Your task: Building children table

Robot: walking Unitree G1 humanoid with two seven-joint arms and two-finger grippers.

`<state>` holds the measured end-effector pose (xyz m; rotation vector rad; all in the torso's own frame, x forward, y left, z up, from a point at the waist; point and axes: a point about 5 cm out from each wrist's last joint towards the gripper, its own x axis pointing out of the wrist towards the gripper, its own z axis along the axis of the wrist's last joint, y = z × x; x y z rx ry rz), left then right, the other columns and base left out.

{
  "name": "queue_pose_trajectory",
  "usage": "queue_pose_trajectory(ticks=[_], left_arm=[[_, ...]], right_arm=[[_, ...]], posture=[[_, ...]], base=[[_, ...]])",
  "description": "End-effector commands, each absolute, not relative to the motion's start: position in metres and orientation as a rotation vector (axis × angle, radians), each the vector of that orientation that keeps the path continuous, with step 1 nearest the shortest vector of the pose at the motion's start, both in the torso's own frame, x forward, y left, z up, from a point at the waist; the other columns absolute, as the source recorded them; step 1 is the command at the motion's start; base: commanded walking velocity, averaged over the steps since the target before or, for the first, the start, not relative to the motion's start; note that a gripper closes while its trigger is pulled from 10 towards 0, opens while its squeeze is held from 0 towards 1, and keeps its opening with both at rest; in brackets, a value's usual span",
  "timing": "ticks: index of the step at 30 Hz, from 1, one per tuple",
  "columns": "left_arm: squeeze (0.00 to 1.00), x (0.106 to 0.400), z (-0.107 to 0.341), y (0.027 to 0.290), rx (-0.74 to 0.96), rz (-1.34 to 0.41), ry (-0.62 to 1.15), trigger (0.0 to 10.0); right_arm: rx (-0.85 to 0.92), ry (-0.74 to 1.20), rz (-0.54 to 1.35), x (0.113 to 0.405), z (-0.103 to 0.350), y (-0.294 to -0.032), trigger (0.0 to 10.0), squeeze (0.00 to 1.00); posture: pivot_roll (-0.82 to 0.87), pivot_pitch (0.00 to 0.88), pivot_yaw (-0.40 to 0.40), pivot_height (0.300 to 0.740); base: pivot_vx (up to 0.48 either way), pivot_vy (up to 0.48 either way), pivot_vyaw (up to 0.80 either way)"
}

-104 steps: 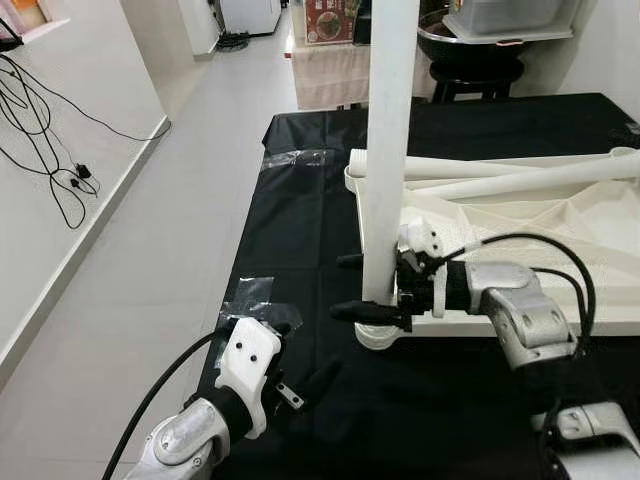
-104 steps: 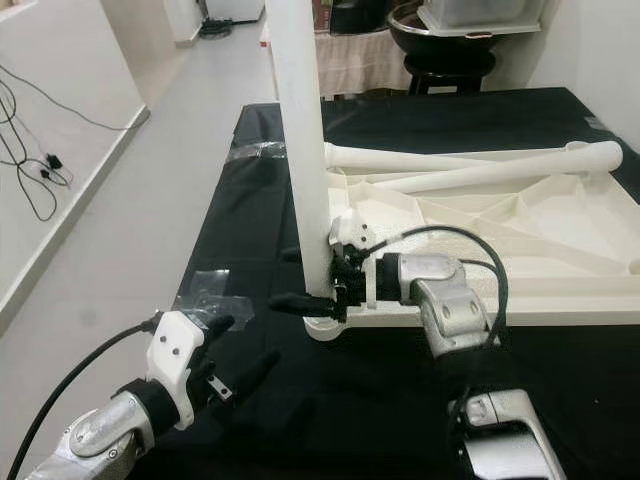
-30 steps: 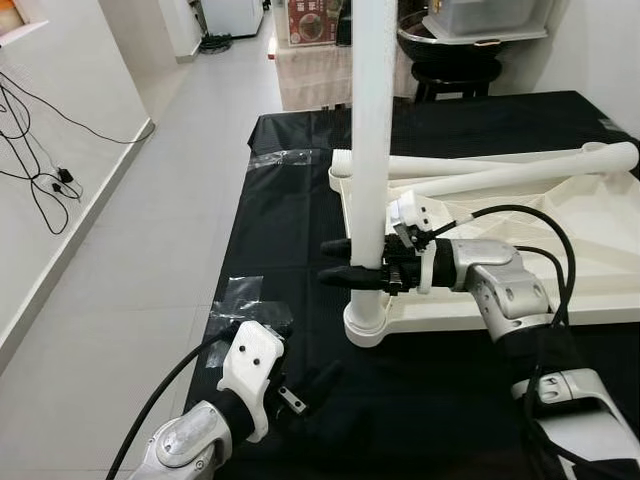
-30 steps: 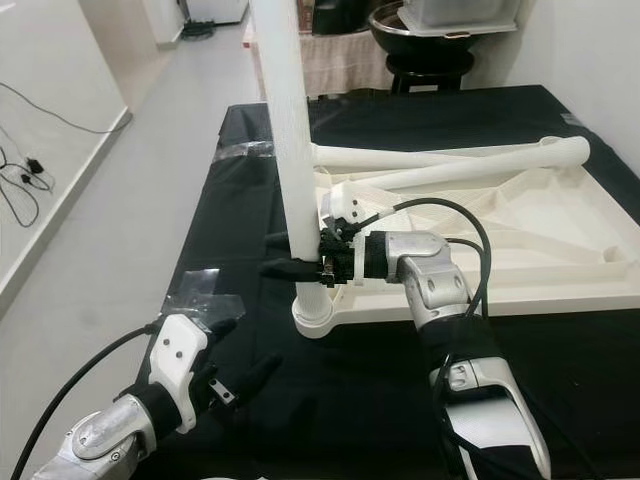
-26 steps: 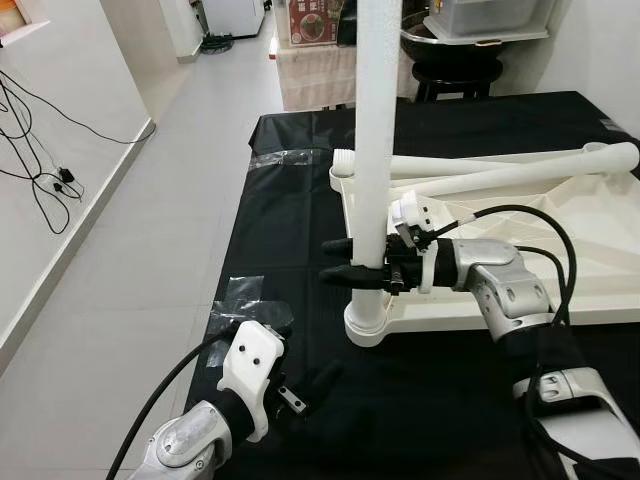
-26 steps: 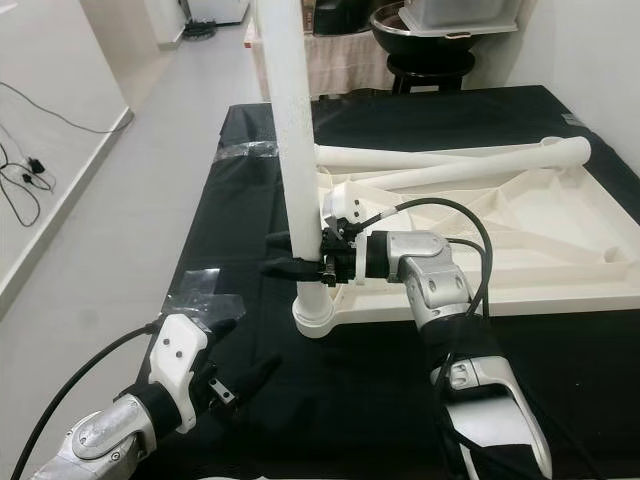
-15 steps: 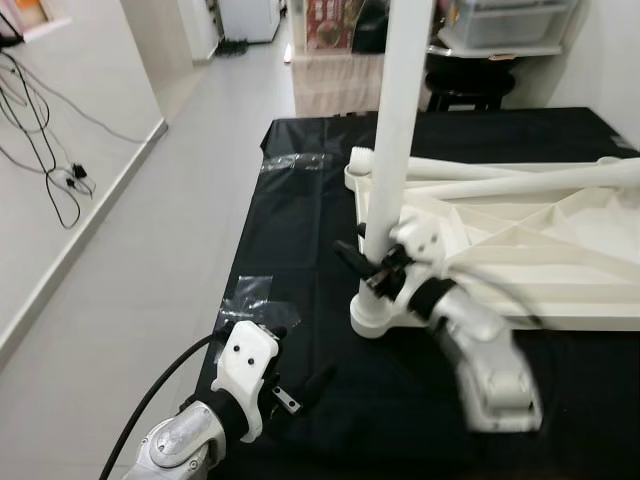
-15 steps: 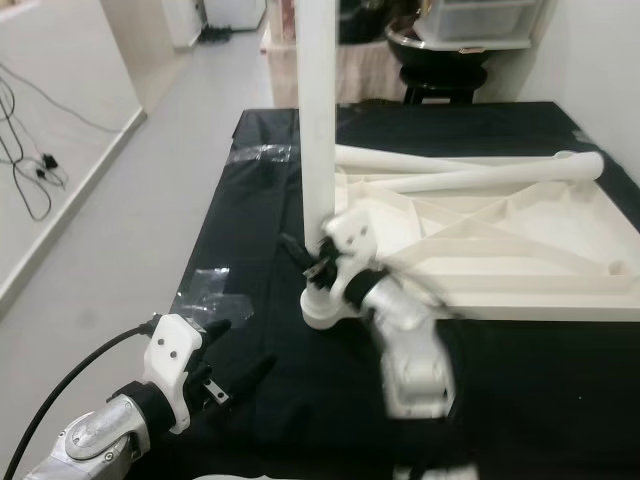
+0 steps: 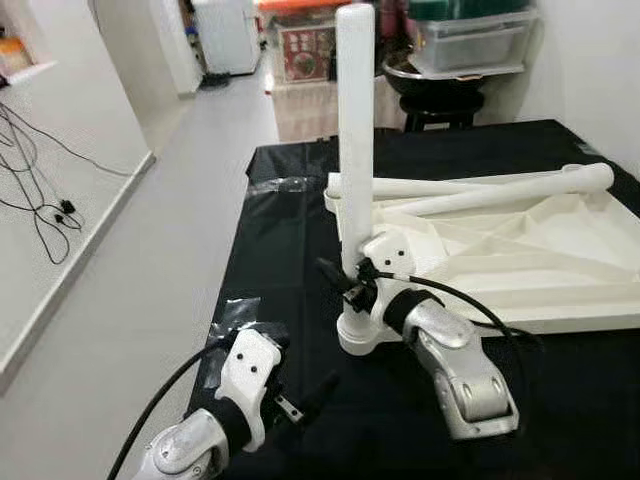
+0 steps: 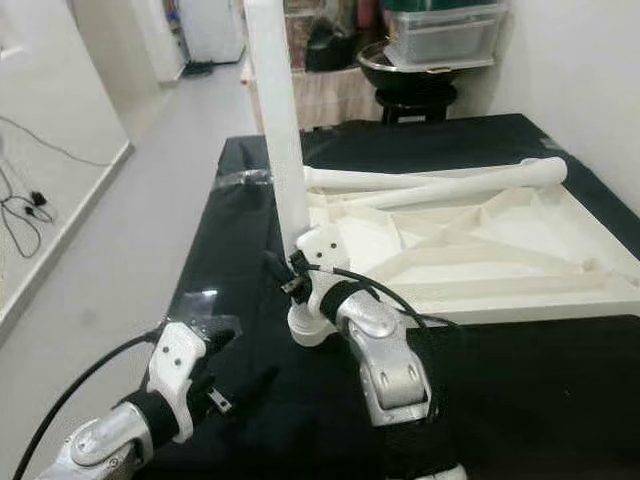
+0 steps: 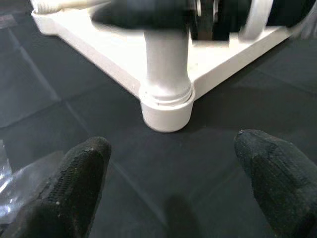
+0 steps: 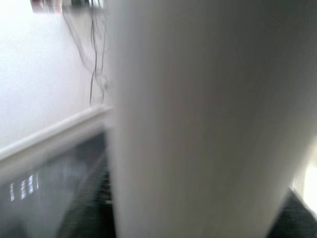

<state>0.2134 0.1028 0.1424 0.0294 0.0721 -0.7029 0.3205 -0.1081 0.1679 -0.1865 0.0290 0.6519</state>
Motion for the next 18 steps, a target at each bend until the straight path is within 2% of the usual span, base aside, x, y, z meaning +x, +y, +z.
queue_pose_trajectory(ticks=[1, 2, 3, 5, 6, 18], left_arm=[[0.0, 0.213, 0.14, 0.105, 0.035, -0.705, 0.09, 10.0], [0.0, 0.213, 0.14, 0.104, 0.034, -0.704, 0.089, 10.0], [0.0, 0.213, 0.14, 0.104, 0.034, -0.702, 0.088, 10.0], [0.0, 0.213, 0.141, 0.104, 0.033, -0.702, 0.088, 10.0], [0.0, 0.213, 0.141, 0.104, 0.032, -0.7, 0.087, 10.0], [0.0, 0.208, 0.142, 0.102, 0.028, -0.7, 0.089, 10.0]], right_arm=[[-0.169, -0.045, 0.785, 0.323, 0.184, -0.103, 10.0, 1.0], [-0.144, -0.057, 0.86, 0.323, 0.189, -0.104, 10.0, 1.0], [-0.165, -0.066, 0.942, 0.324, 0.193, -0.106, 10.0, 0.76], [-0.183, -0.065, 0.988, 0.325, 0.195, -0.108, 10.0, 0.76], [-0.204, -0.054, 1.059, 0.326, 0.196, -0.11, 10.0, 0.0], [-0.268, 0.036, 1.316, 0.35, 0.208, -0.126, 10.0, 0.0]], posture=[[0.07, 0.098, 0.088, 0.74], [0.08, 0.103, 0.086, 0.74], [0.08, 0.105, 0.086, 0.74], [0.08, 0.105, 0.086, 0.74], [0.09, 0.109, 0.085, 0.74], [0.11, 0.134, 0.079, 0.74]], base=[[0.0, 0.0, 0.0], [0.0, 0.0, 0.0], [0.0, 0.0, 0.0], [0.0, 0.0, 0.0], [0.0, 0.0, 0.0], [0.0, 0.0, 0.0]])
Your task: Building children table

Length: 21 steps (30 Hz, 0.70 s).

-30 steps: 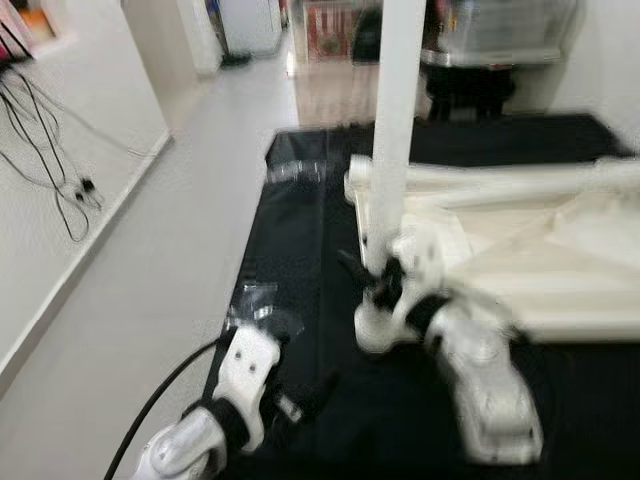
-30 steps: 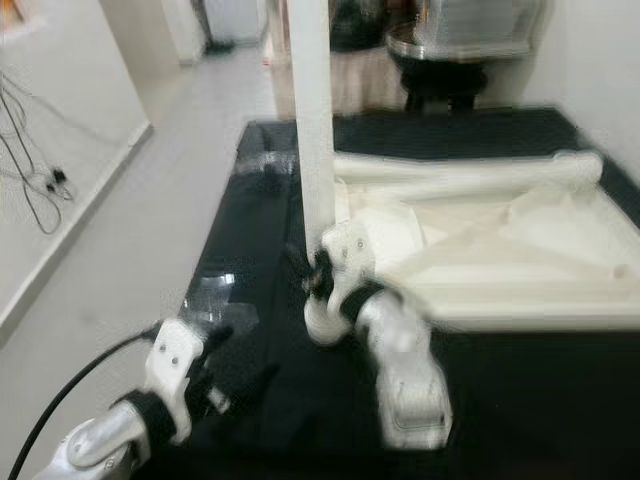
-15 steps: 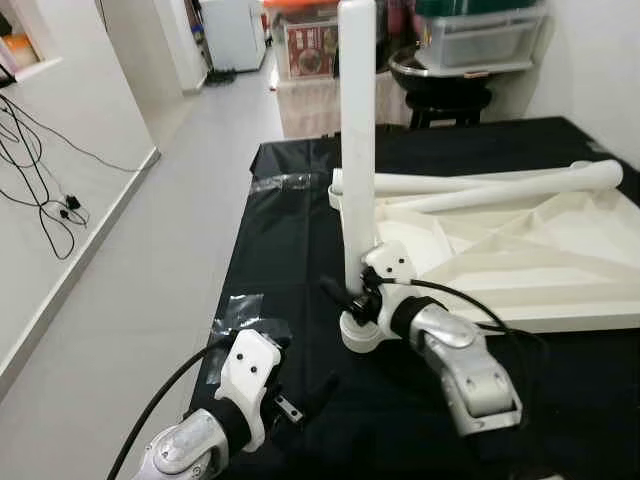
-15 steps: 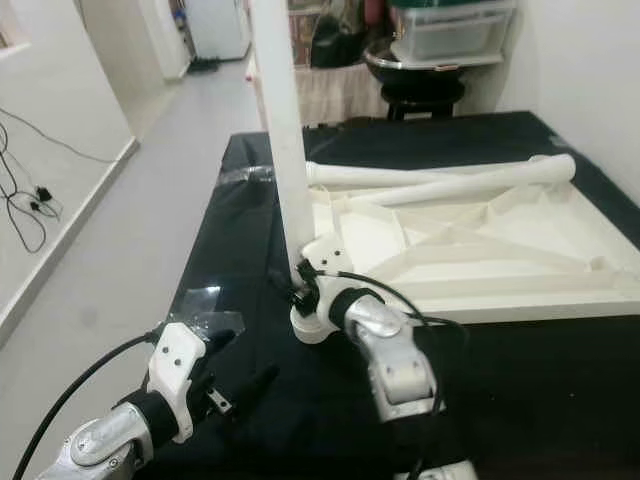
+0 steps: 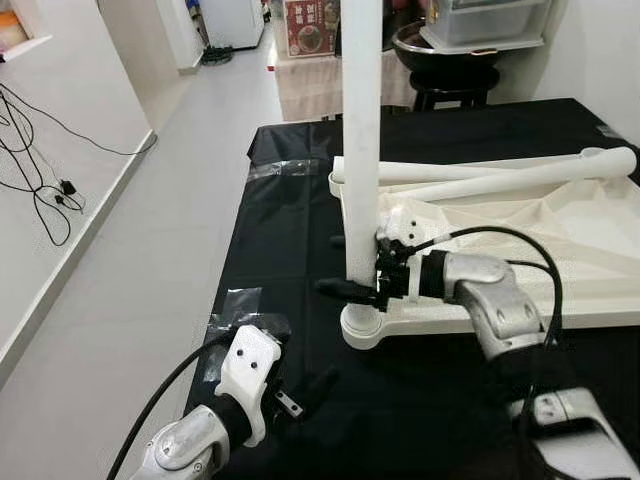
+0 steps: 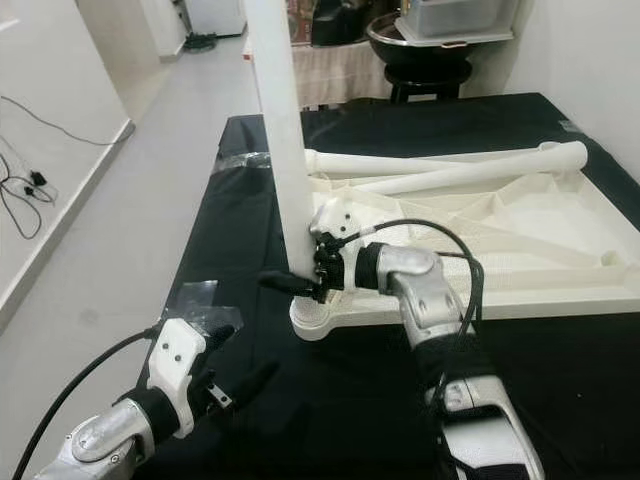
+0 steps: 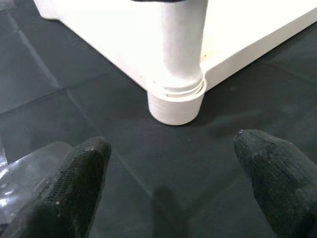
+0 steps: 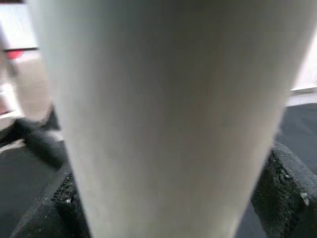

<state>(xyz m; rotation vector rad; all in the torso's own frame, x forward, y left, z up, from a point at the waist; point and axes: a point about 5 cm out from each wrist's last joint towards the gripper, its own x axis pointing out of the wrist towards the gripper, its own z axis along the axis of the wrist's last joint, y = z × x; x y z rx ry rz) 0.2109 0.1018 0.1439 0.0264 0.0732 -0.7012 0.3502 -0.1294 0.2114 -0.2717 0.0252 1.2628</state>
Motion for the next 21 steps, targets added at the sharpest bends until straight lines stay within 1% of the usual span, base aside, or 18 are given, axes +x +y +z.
queue_pose_trajectory(ticks=[1, 4, 5, 6, 7, 8, 16, 20, 21], left_arm=[[0.0, 0.208, 0.142, 0.102, 0.028, -0.7, 0.089, 10.0], [0.0, 0.207, 0.143, 0.101, 0.032, -0.695, 0.087, 10.0], [0.0, 0.206, 0.143, 0.101, 0.034, -0.693, 0.087, 10.0], [0.0, 0.206, 0.143, 0.101, 0.036, -0.692, 0.086, 10.0], [0.0, 0.206, 0.143, 0.101, 0.036, -0.691, 0.086, 10.0], [0.0, 0.206, 0.144, 0.101, 0.036, -0.691, 0.085, 10.0], [0.0, 0.206, 0.144, 0.1, 0.036, -0.691, 0.085, 10.0], [0.0, 0.206, 0.144, 0.1, 0.036, -0.691, 0.085, 10.0], [0.0, 0.206, 0.144, 0.1, 0.036, -0.69, 0.085, 10.0]], right_arm=[[-0.268, 0.036, 1.316, 0.35, 0.208, -0.126, 10.0, 0.0], [-0.263, 0.092, 1.349, 0.354, 0.203, -0.132, 10.0, 0.0], [-0.259, 0.123, 1.362, 0.355, 0.198, -0.134, 8.4, 0.0], [-0.254, 0.145, 1.375, 0.355, 0.195, -0.136, 3.5, 0.0], [-0.246, 0.159, 1.385, 0.354, 0.193, -0.137, 0.9, 0.0], [-0.241, 0.168, 1.391, 0.354, 0.191, -0.137, 0.0, 0.0], [-0.237, 0.174, 1.397, 0.356, 0.187, -0.14, 0.0, 0.0], [-0.251, 0.153, 1.349, 0.36, 0.186, -0.141, 0.0, 0.0], [-0.266, 0.147, 1.298, 0.36, 0.184, -0.143, 0.0, 0.0]], posture=[[0.11, 0.134, 0.079, 0.74], [0.11, 0.143, 0.077, 0.74], [0.11, 0.143, 0.077, 0.74], [0.11, 0.147, 0.076, 0.74], [0.11, 0.147, 0.076, 0.74], [0.11, 0.148, 0.074, 0.74], [0.09, 0.152, 0.075, 0.74], [0.09, 0.153, 0.075, 0.74], [0.08, 0.155, 0.071, 0.74]], base=[[0.0, 0.0, 0.0], [0.0, 0.0, 0.0], [0.0, 0.0, 0.0], [0.0, 0.0, 0.0], [0.0, 0.0, 0.0], [0.0, 0.0, 0.0], [0.0, 0.0, 0.0], [0.0, 0.0, 0.0], [0.0, 0.0, 0.0]])
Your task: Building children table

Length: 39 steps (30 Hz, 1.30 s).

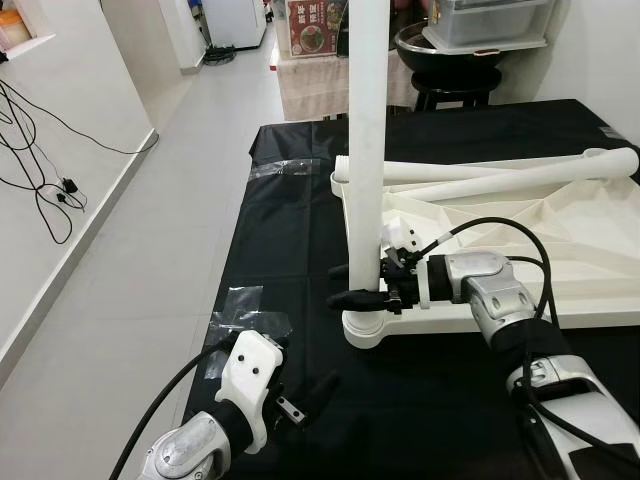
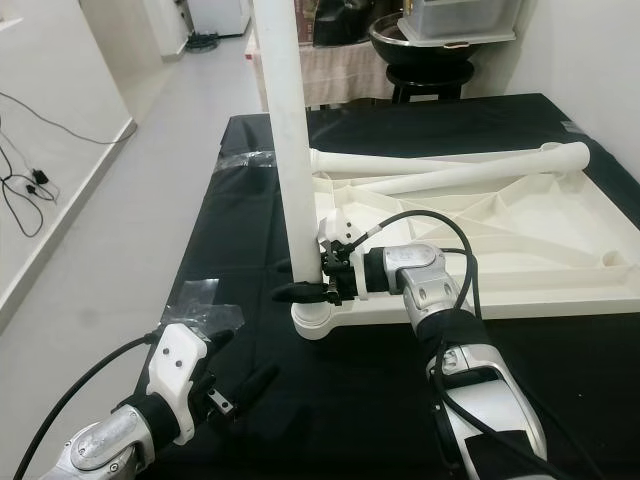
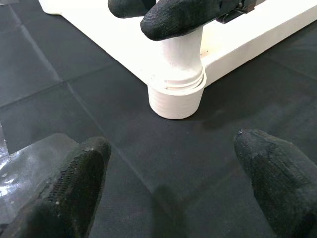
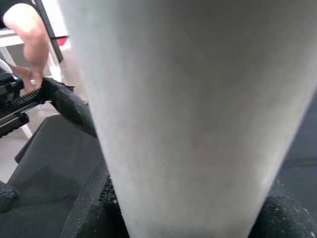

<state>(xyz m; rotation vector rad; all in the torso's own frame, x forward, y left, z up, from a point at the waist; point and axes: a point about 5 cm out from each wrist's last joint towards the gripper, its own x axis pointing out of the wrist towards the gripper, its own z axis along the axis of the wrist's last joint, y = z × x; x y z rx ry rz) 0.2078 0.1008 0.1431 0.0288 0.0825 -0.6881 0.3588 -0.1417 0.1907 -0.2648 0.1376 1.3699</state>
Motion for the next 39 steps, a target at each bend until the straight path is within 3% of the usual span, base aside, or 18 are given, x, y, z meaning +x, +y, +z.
queue_pose_trajectory(ticks=[1, 4, 6, 7, 8, 9, 10, 12, 19, 20, 22, 23, 24, 25, 31, 34, 35, 39], left_arm=[[0.0, 0.206, 0.144, 0.1, 0.036, -0.69, 0.085, 10.0], [0.0, 0.206, 0.144, 0.101, 0.035, -0.689, 0.085, 10.0], [0.0, 0.206, 0.144, 0.101, 0.035, -0.689, 0.085, 10.0], [0.0, 0.206, 0.144, 0.101, 0.034, -0.688, 0.085, 10.0], [0.0, 0.207, 0.144, 0.103, 0.035, -0.689, 0.085, 10.0], [0.0, 0.207, 0.144, 0.103, 0.035, -0.689, 0.085, 10.0], [0.0, 0.208, 0.144, 0.104, 0.036, -0.689, 0.085, 10.0], [0.0, 0.208, 0.143, 0.105, 0.037, -0.689, 0.085, 10.0], [0.0, 0.21, 0.142, 0.104, 0.041, -0.691, 0.086, 10.0], [0.0, 0.21, 0.142, 0.104, 0.04, -0.686, 0.086, 10.0], [0.0, 0.21, 0.141, 0.104, 0.039, -0.683, 0.086, 10.0], [0.0, 0.21, 0.141, 0.104, 0.038, -0.684, 0.086, 10.0], [0.0, 0.21, 0.141, 0.104, 0.038, -0.684, 0.086, 10.0], [0.0, 0.21, 0.141, 0.104, 0.038, -0.686, 0.087, 10.0], [0.0, 0.21, 0.141, 0.102, 0.037, -0.692, 0.089, 10.0], [0.0, 0.21, 0.14, 0.102, 0.037, -0.692, 0.089, 10.0], [0.0, 0.21, 0.14, 0.101, 0.035, -0.691, 0.09, 10.0], [0.0, 0.209, 0.14, 0.1, 0.031, -0.691, 0.091, 10.0]], right_arm=[[-0.266, 0.147, 1.298, 0.36, 0.184, -0.143, 0.0, 0.0], [-0.301, 0.137, 1.118, 0.358, 0.175, -0.149, 0.0, 0.0], [-0.301, 0.137, 1.118, 0.358, 0.175, -0.149, 0.0, 0.0], [-0.296, 0.126, 1.019, 0.353, 0.169, -0.149, 0.0, 0.0], [-0.291, 0.135, 0.73, 0.335, 0.148, -0.139, 0.0, 0.0], [-0.291, 0.135, 0.73, 0.335, 0.148, -0.139, 0.0, 0.0], [-0.269, 0.138, 0.547, 0.313, 0.14, -0.132, 0.0, 0.0], [-0.249, 0.142, 0.415, 0.297, 0.138, -0.132, 0.0, 0.0], [-0.241, 0.131, 0.454, 0.307, 0.139, -0.117, 0.0, 0.0], [-0.22, 0.13, 0.454, 0.31, 0.14, -0.115, 1.6, 0.0], [-0.205, 0.129, 0.454, 0.312, 0.142, -0.114, 1.6, 0.0], [-0.144, 0.109, 0.482, 0.314, 0.149, -0.108, 10.0, 0.0], [-0.144, 0.109, 0.482, 0.314, 0.149, -0.108, 10.0, 0.0], [-0.113, 0.084, 0.542, 0.312, 0.155, -0.103, 10.0, 1.0], [-0.033, 0.011, 0.836, 0.305, 0.177, -0.093, 10.0, 1.0], [-0.04, 0.0, 0.852, 0.306, 0.179, -0.094, 10.0, 1.0], [-0.093, -0.021, 1.0, 0.311, 0.185, -0.101, 10.0, 0.0], [-0.191, -0.01, 1.233, 0.323, 0.194, -0.117, 10.0, 0.0]], posture=[[0.08, 0.155, 0.071, 0.74], [0.07, 0.158, 0.06, 0.74], [0.07, 0.158, 0.06, 0.74], [0.06, 0.147, 0.047, 0.74], [0.06, 0.149, 0.053, 0.74], [0.06, 0.149, 0.053, 0.74], [0.06, 0.152, 0.063, 0.74], [0.06, 0.149, 0.066, 0.74], [0.06, 0.123, 0.069, 0.74], [0.05, 0.122, 0.066, 0.74], [0.05, 0.122, 0.066, 0.74], [0.05, 0.119, 0.068, 0.74], [0.05, 0.119, 0.068, 0.74], [0.05, 0.117, 0.072, 0.74], [0.06, 0.115, 0.07, 0.74], [0.06, 0.115, 0.07, 0.74], [0.07, 0.113, 0.066, 0.74], [0.09, 0.116, 0.064, 0.74]], base=[[0.0, 0.0, 0.0], [0.0, 0.0, 0.0], [0.0, 0.0, 0.0], [0.0, 0.0, 0.0], [0.0, 0.0, 0.0], [0.0, 0.0, 0.0], [0.0, 0.0, 0.0], [0.0, 0.0, 0.0], [0.0, 0.0, 0.0], [0.0, 0.0, 0.0], [0.0, 0.0, 0.0], [0.0, 0.0, 0.0], [0.0, 0.0, 0.0], [0.0, 0.0, 0.0], [0.0, 0.0, 0.0], [0.0, 0.0, 0.0], [0.0, 0.0, 0.0], [0.0, 0.0, 0.0]])
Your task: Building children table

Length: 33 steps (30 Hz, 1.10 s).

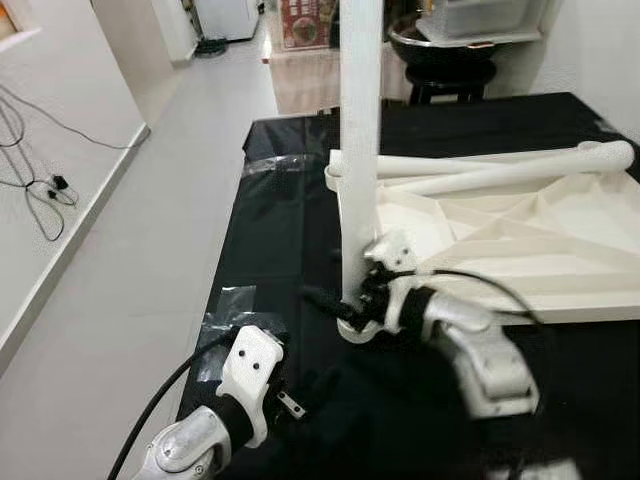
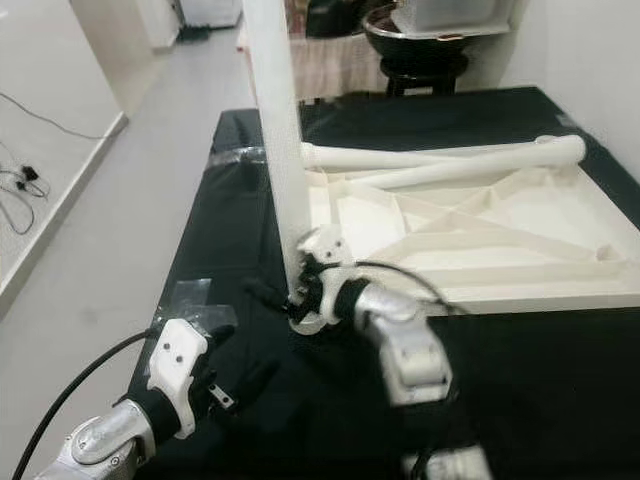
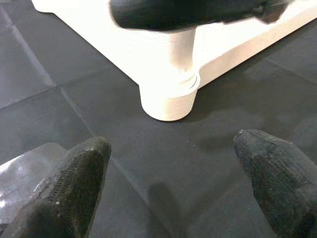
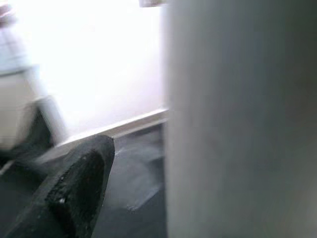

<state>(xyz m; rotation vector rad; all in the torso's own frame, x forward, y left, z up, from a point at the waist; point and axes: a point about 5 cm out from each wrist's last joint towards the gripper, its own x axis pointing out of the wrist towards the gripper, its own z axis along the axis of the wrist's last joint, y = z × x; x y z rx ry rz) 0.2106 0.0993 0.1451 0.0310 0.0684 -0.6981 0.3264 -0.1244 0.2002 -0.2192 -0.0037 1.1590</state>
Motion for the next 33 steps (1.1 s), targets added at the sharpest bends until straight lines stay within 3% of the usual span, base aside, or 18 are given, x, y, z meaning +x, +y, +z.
queue_pose_trajectory(ticks=[1, 10, 11, 12, 13, 26, 29, 31, 32, 33], left_arm=[[0.0, 0.208, 0.14, 0.099, 0.029, -0.69, 0.091, 10.0], [0.0, 0.205, 0.141, 0.1, 0.029, -0.689, 0.092, 10.0], [0.0, 0.205, 0.142, 0.1, 0.029, -0.689, 0.092, 10.0], [0.0, 0.205, 0.142, 0.1, 0.029, -0.689, 0.092, 10.0], [0.0, 0.205, 0.142, 0.1, 0.029, -0.69, 0.092, 10.0], [0.0, 0.206, 0.142, 0.1, 0.031, -0.689, 0.089, 10.0], [0.0, 0.206, 0.143, 0.101, 0.029, -0.686, 0.087, 10.0], [0.0, 0.206, 0.143, 0.101, 0.029, -0.686, 0.087, 10.0], [0.0, 0.206, 0.143, 0.102, 0.029, -0.685, 0.086, 10.0], [0.0, 0.206, 0.144, 0.104, 0.03, -0.685, 0.086, 10.0]], right_arm=[[-0.212, 0.003, 1.293, 0.327, 0.198, -0.123, 10.0, 0.0], [-0.208, 0.058, 1.429, 0.342, 0.213, -0.133, 10.0, 0.0], [-0.197, 0.068, 1.439, 0.344, 0.214, -0.136, 4.4, 0.0], [-0.197, 0.068, 1.439, 0.344, 0.214, -0.136, 4.4, 0.0], [-0.188, 0.073, 1.445, 0.345, 0.215, -0.137, 0.0, 0.0], [-0.211, 0.068, 1.413, 0.353, 0.208, -0.151, 0.0, 0.0], [-0.231, 0.106, 1.129, 0.347, 0.184, -0.159, 0.0, 0.0], [-0.231, 0.106, 1.129, 0.347, 0.184, -0.159, 0.0, 0.0], [-0.244, 0.108, 0.845, 0.344, 0.168, -0.155, 0.0, 0.0], [-0.186, 0.194, 0.59, 0.321, 0.142, -0.145, 0.0, 0.0]], posture=[[0.09, 0.116, 0.064, 0.74], [0.12, 0.129, 0.067, 0.74], [0.12, 0.132, 0.068, 0.74], [0.12, 0.132, 0.068, 0.74], [0.12, 0.134, 0.069, 0.74], [0.11, 0.137, 0.075, 0.74], [0.1, 0.151, 0.056, 0.74], [0.1, 0.151, 0.056, 0.74], [0.09, 0.149, 0.051, 0.74], [0.08, 0.156, 0.064, 0.74]], base=[[0.0, 0.0, 0.0], [0.0, 0.0, 0.0], [0.0, 0.0, 0.0], [0.0, 0.0, 0.0], [0.0, 0.0, 0.0], [0.0, 0.0, 0.0], [0.0, 0.0, 0.0], [0.0, 0.0, 0.0], [0.0, 0.0, 0.0], [0.0, 0.0, 0.0]])
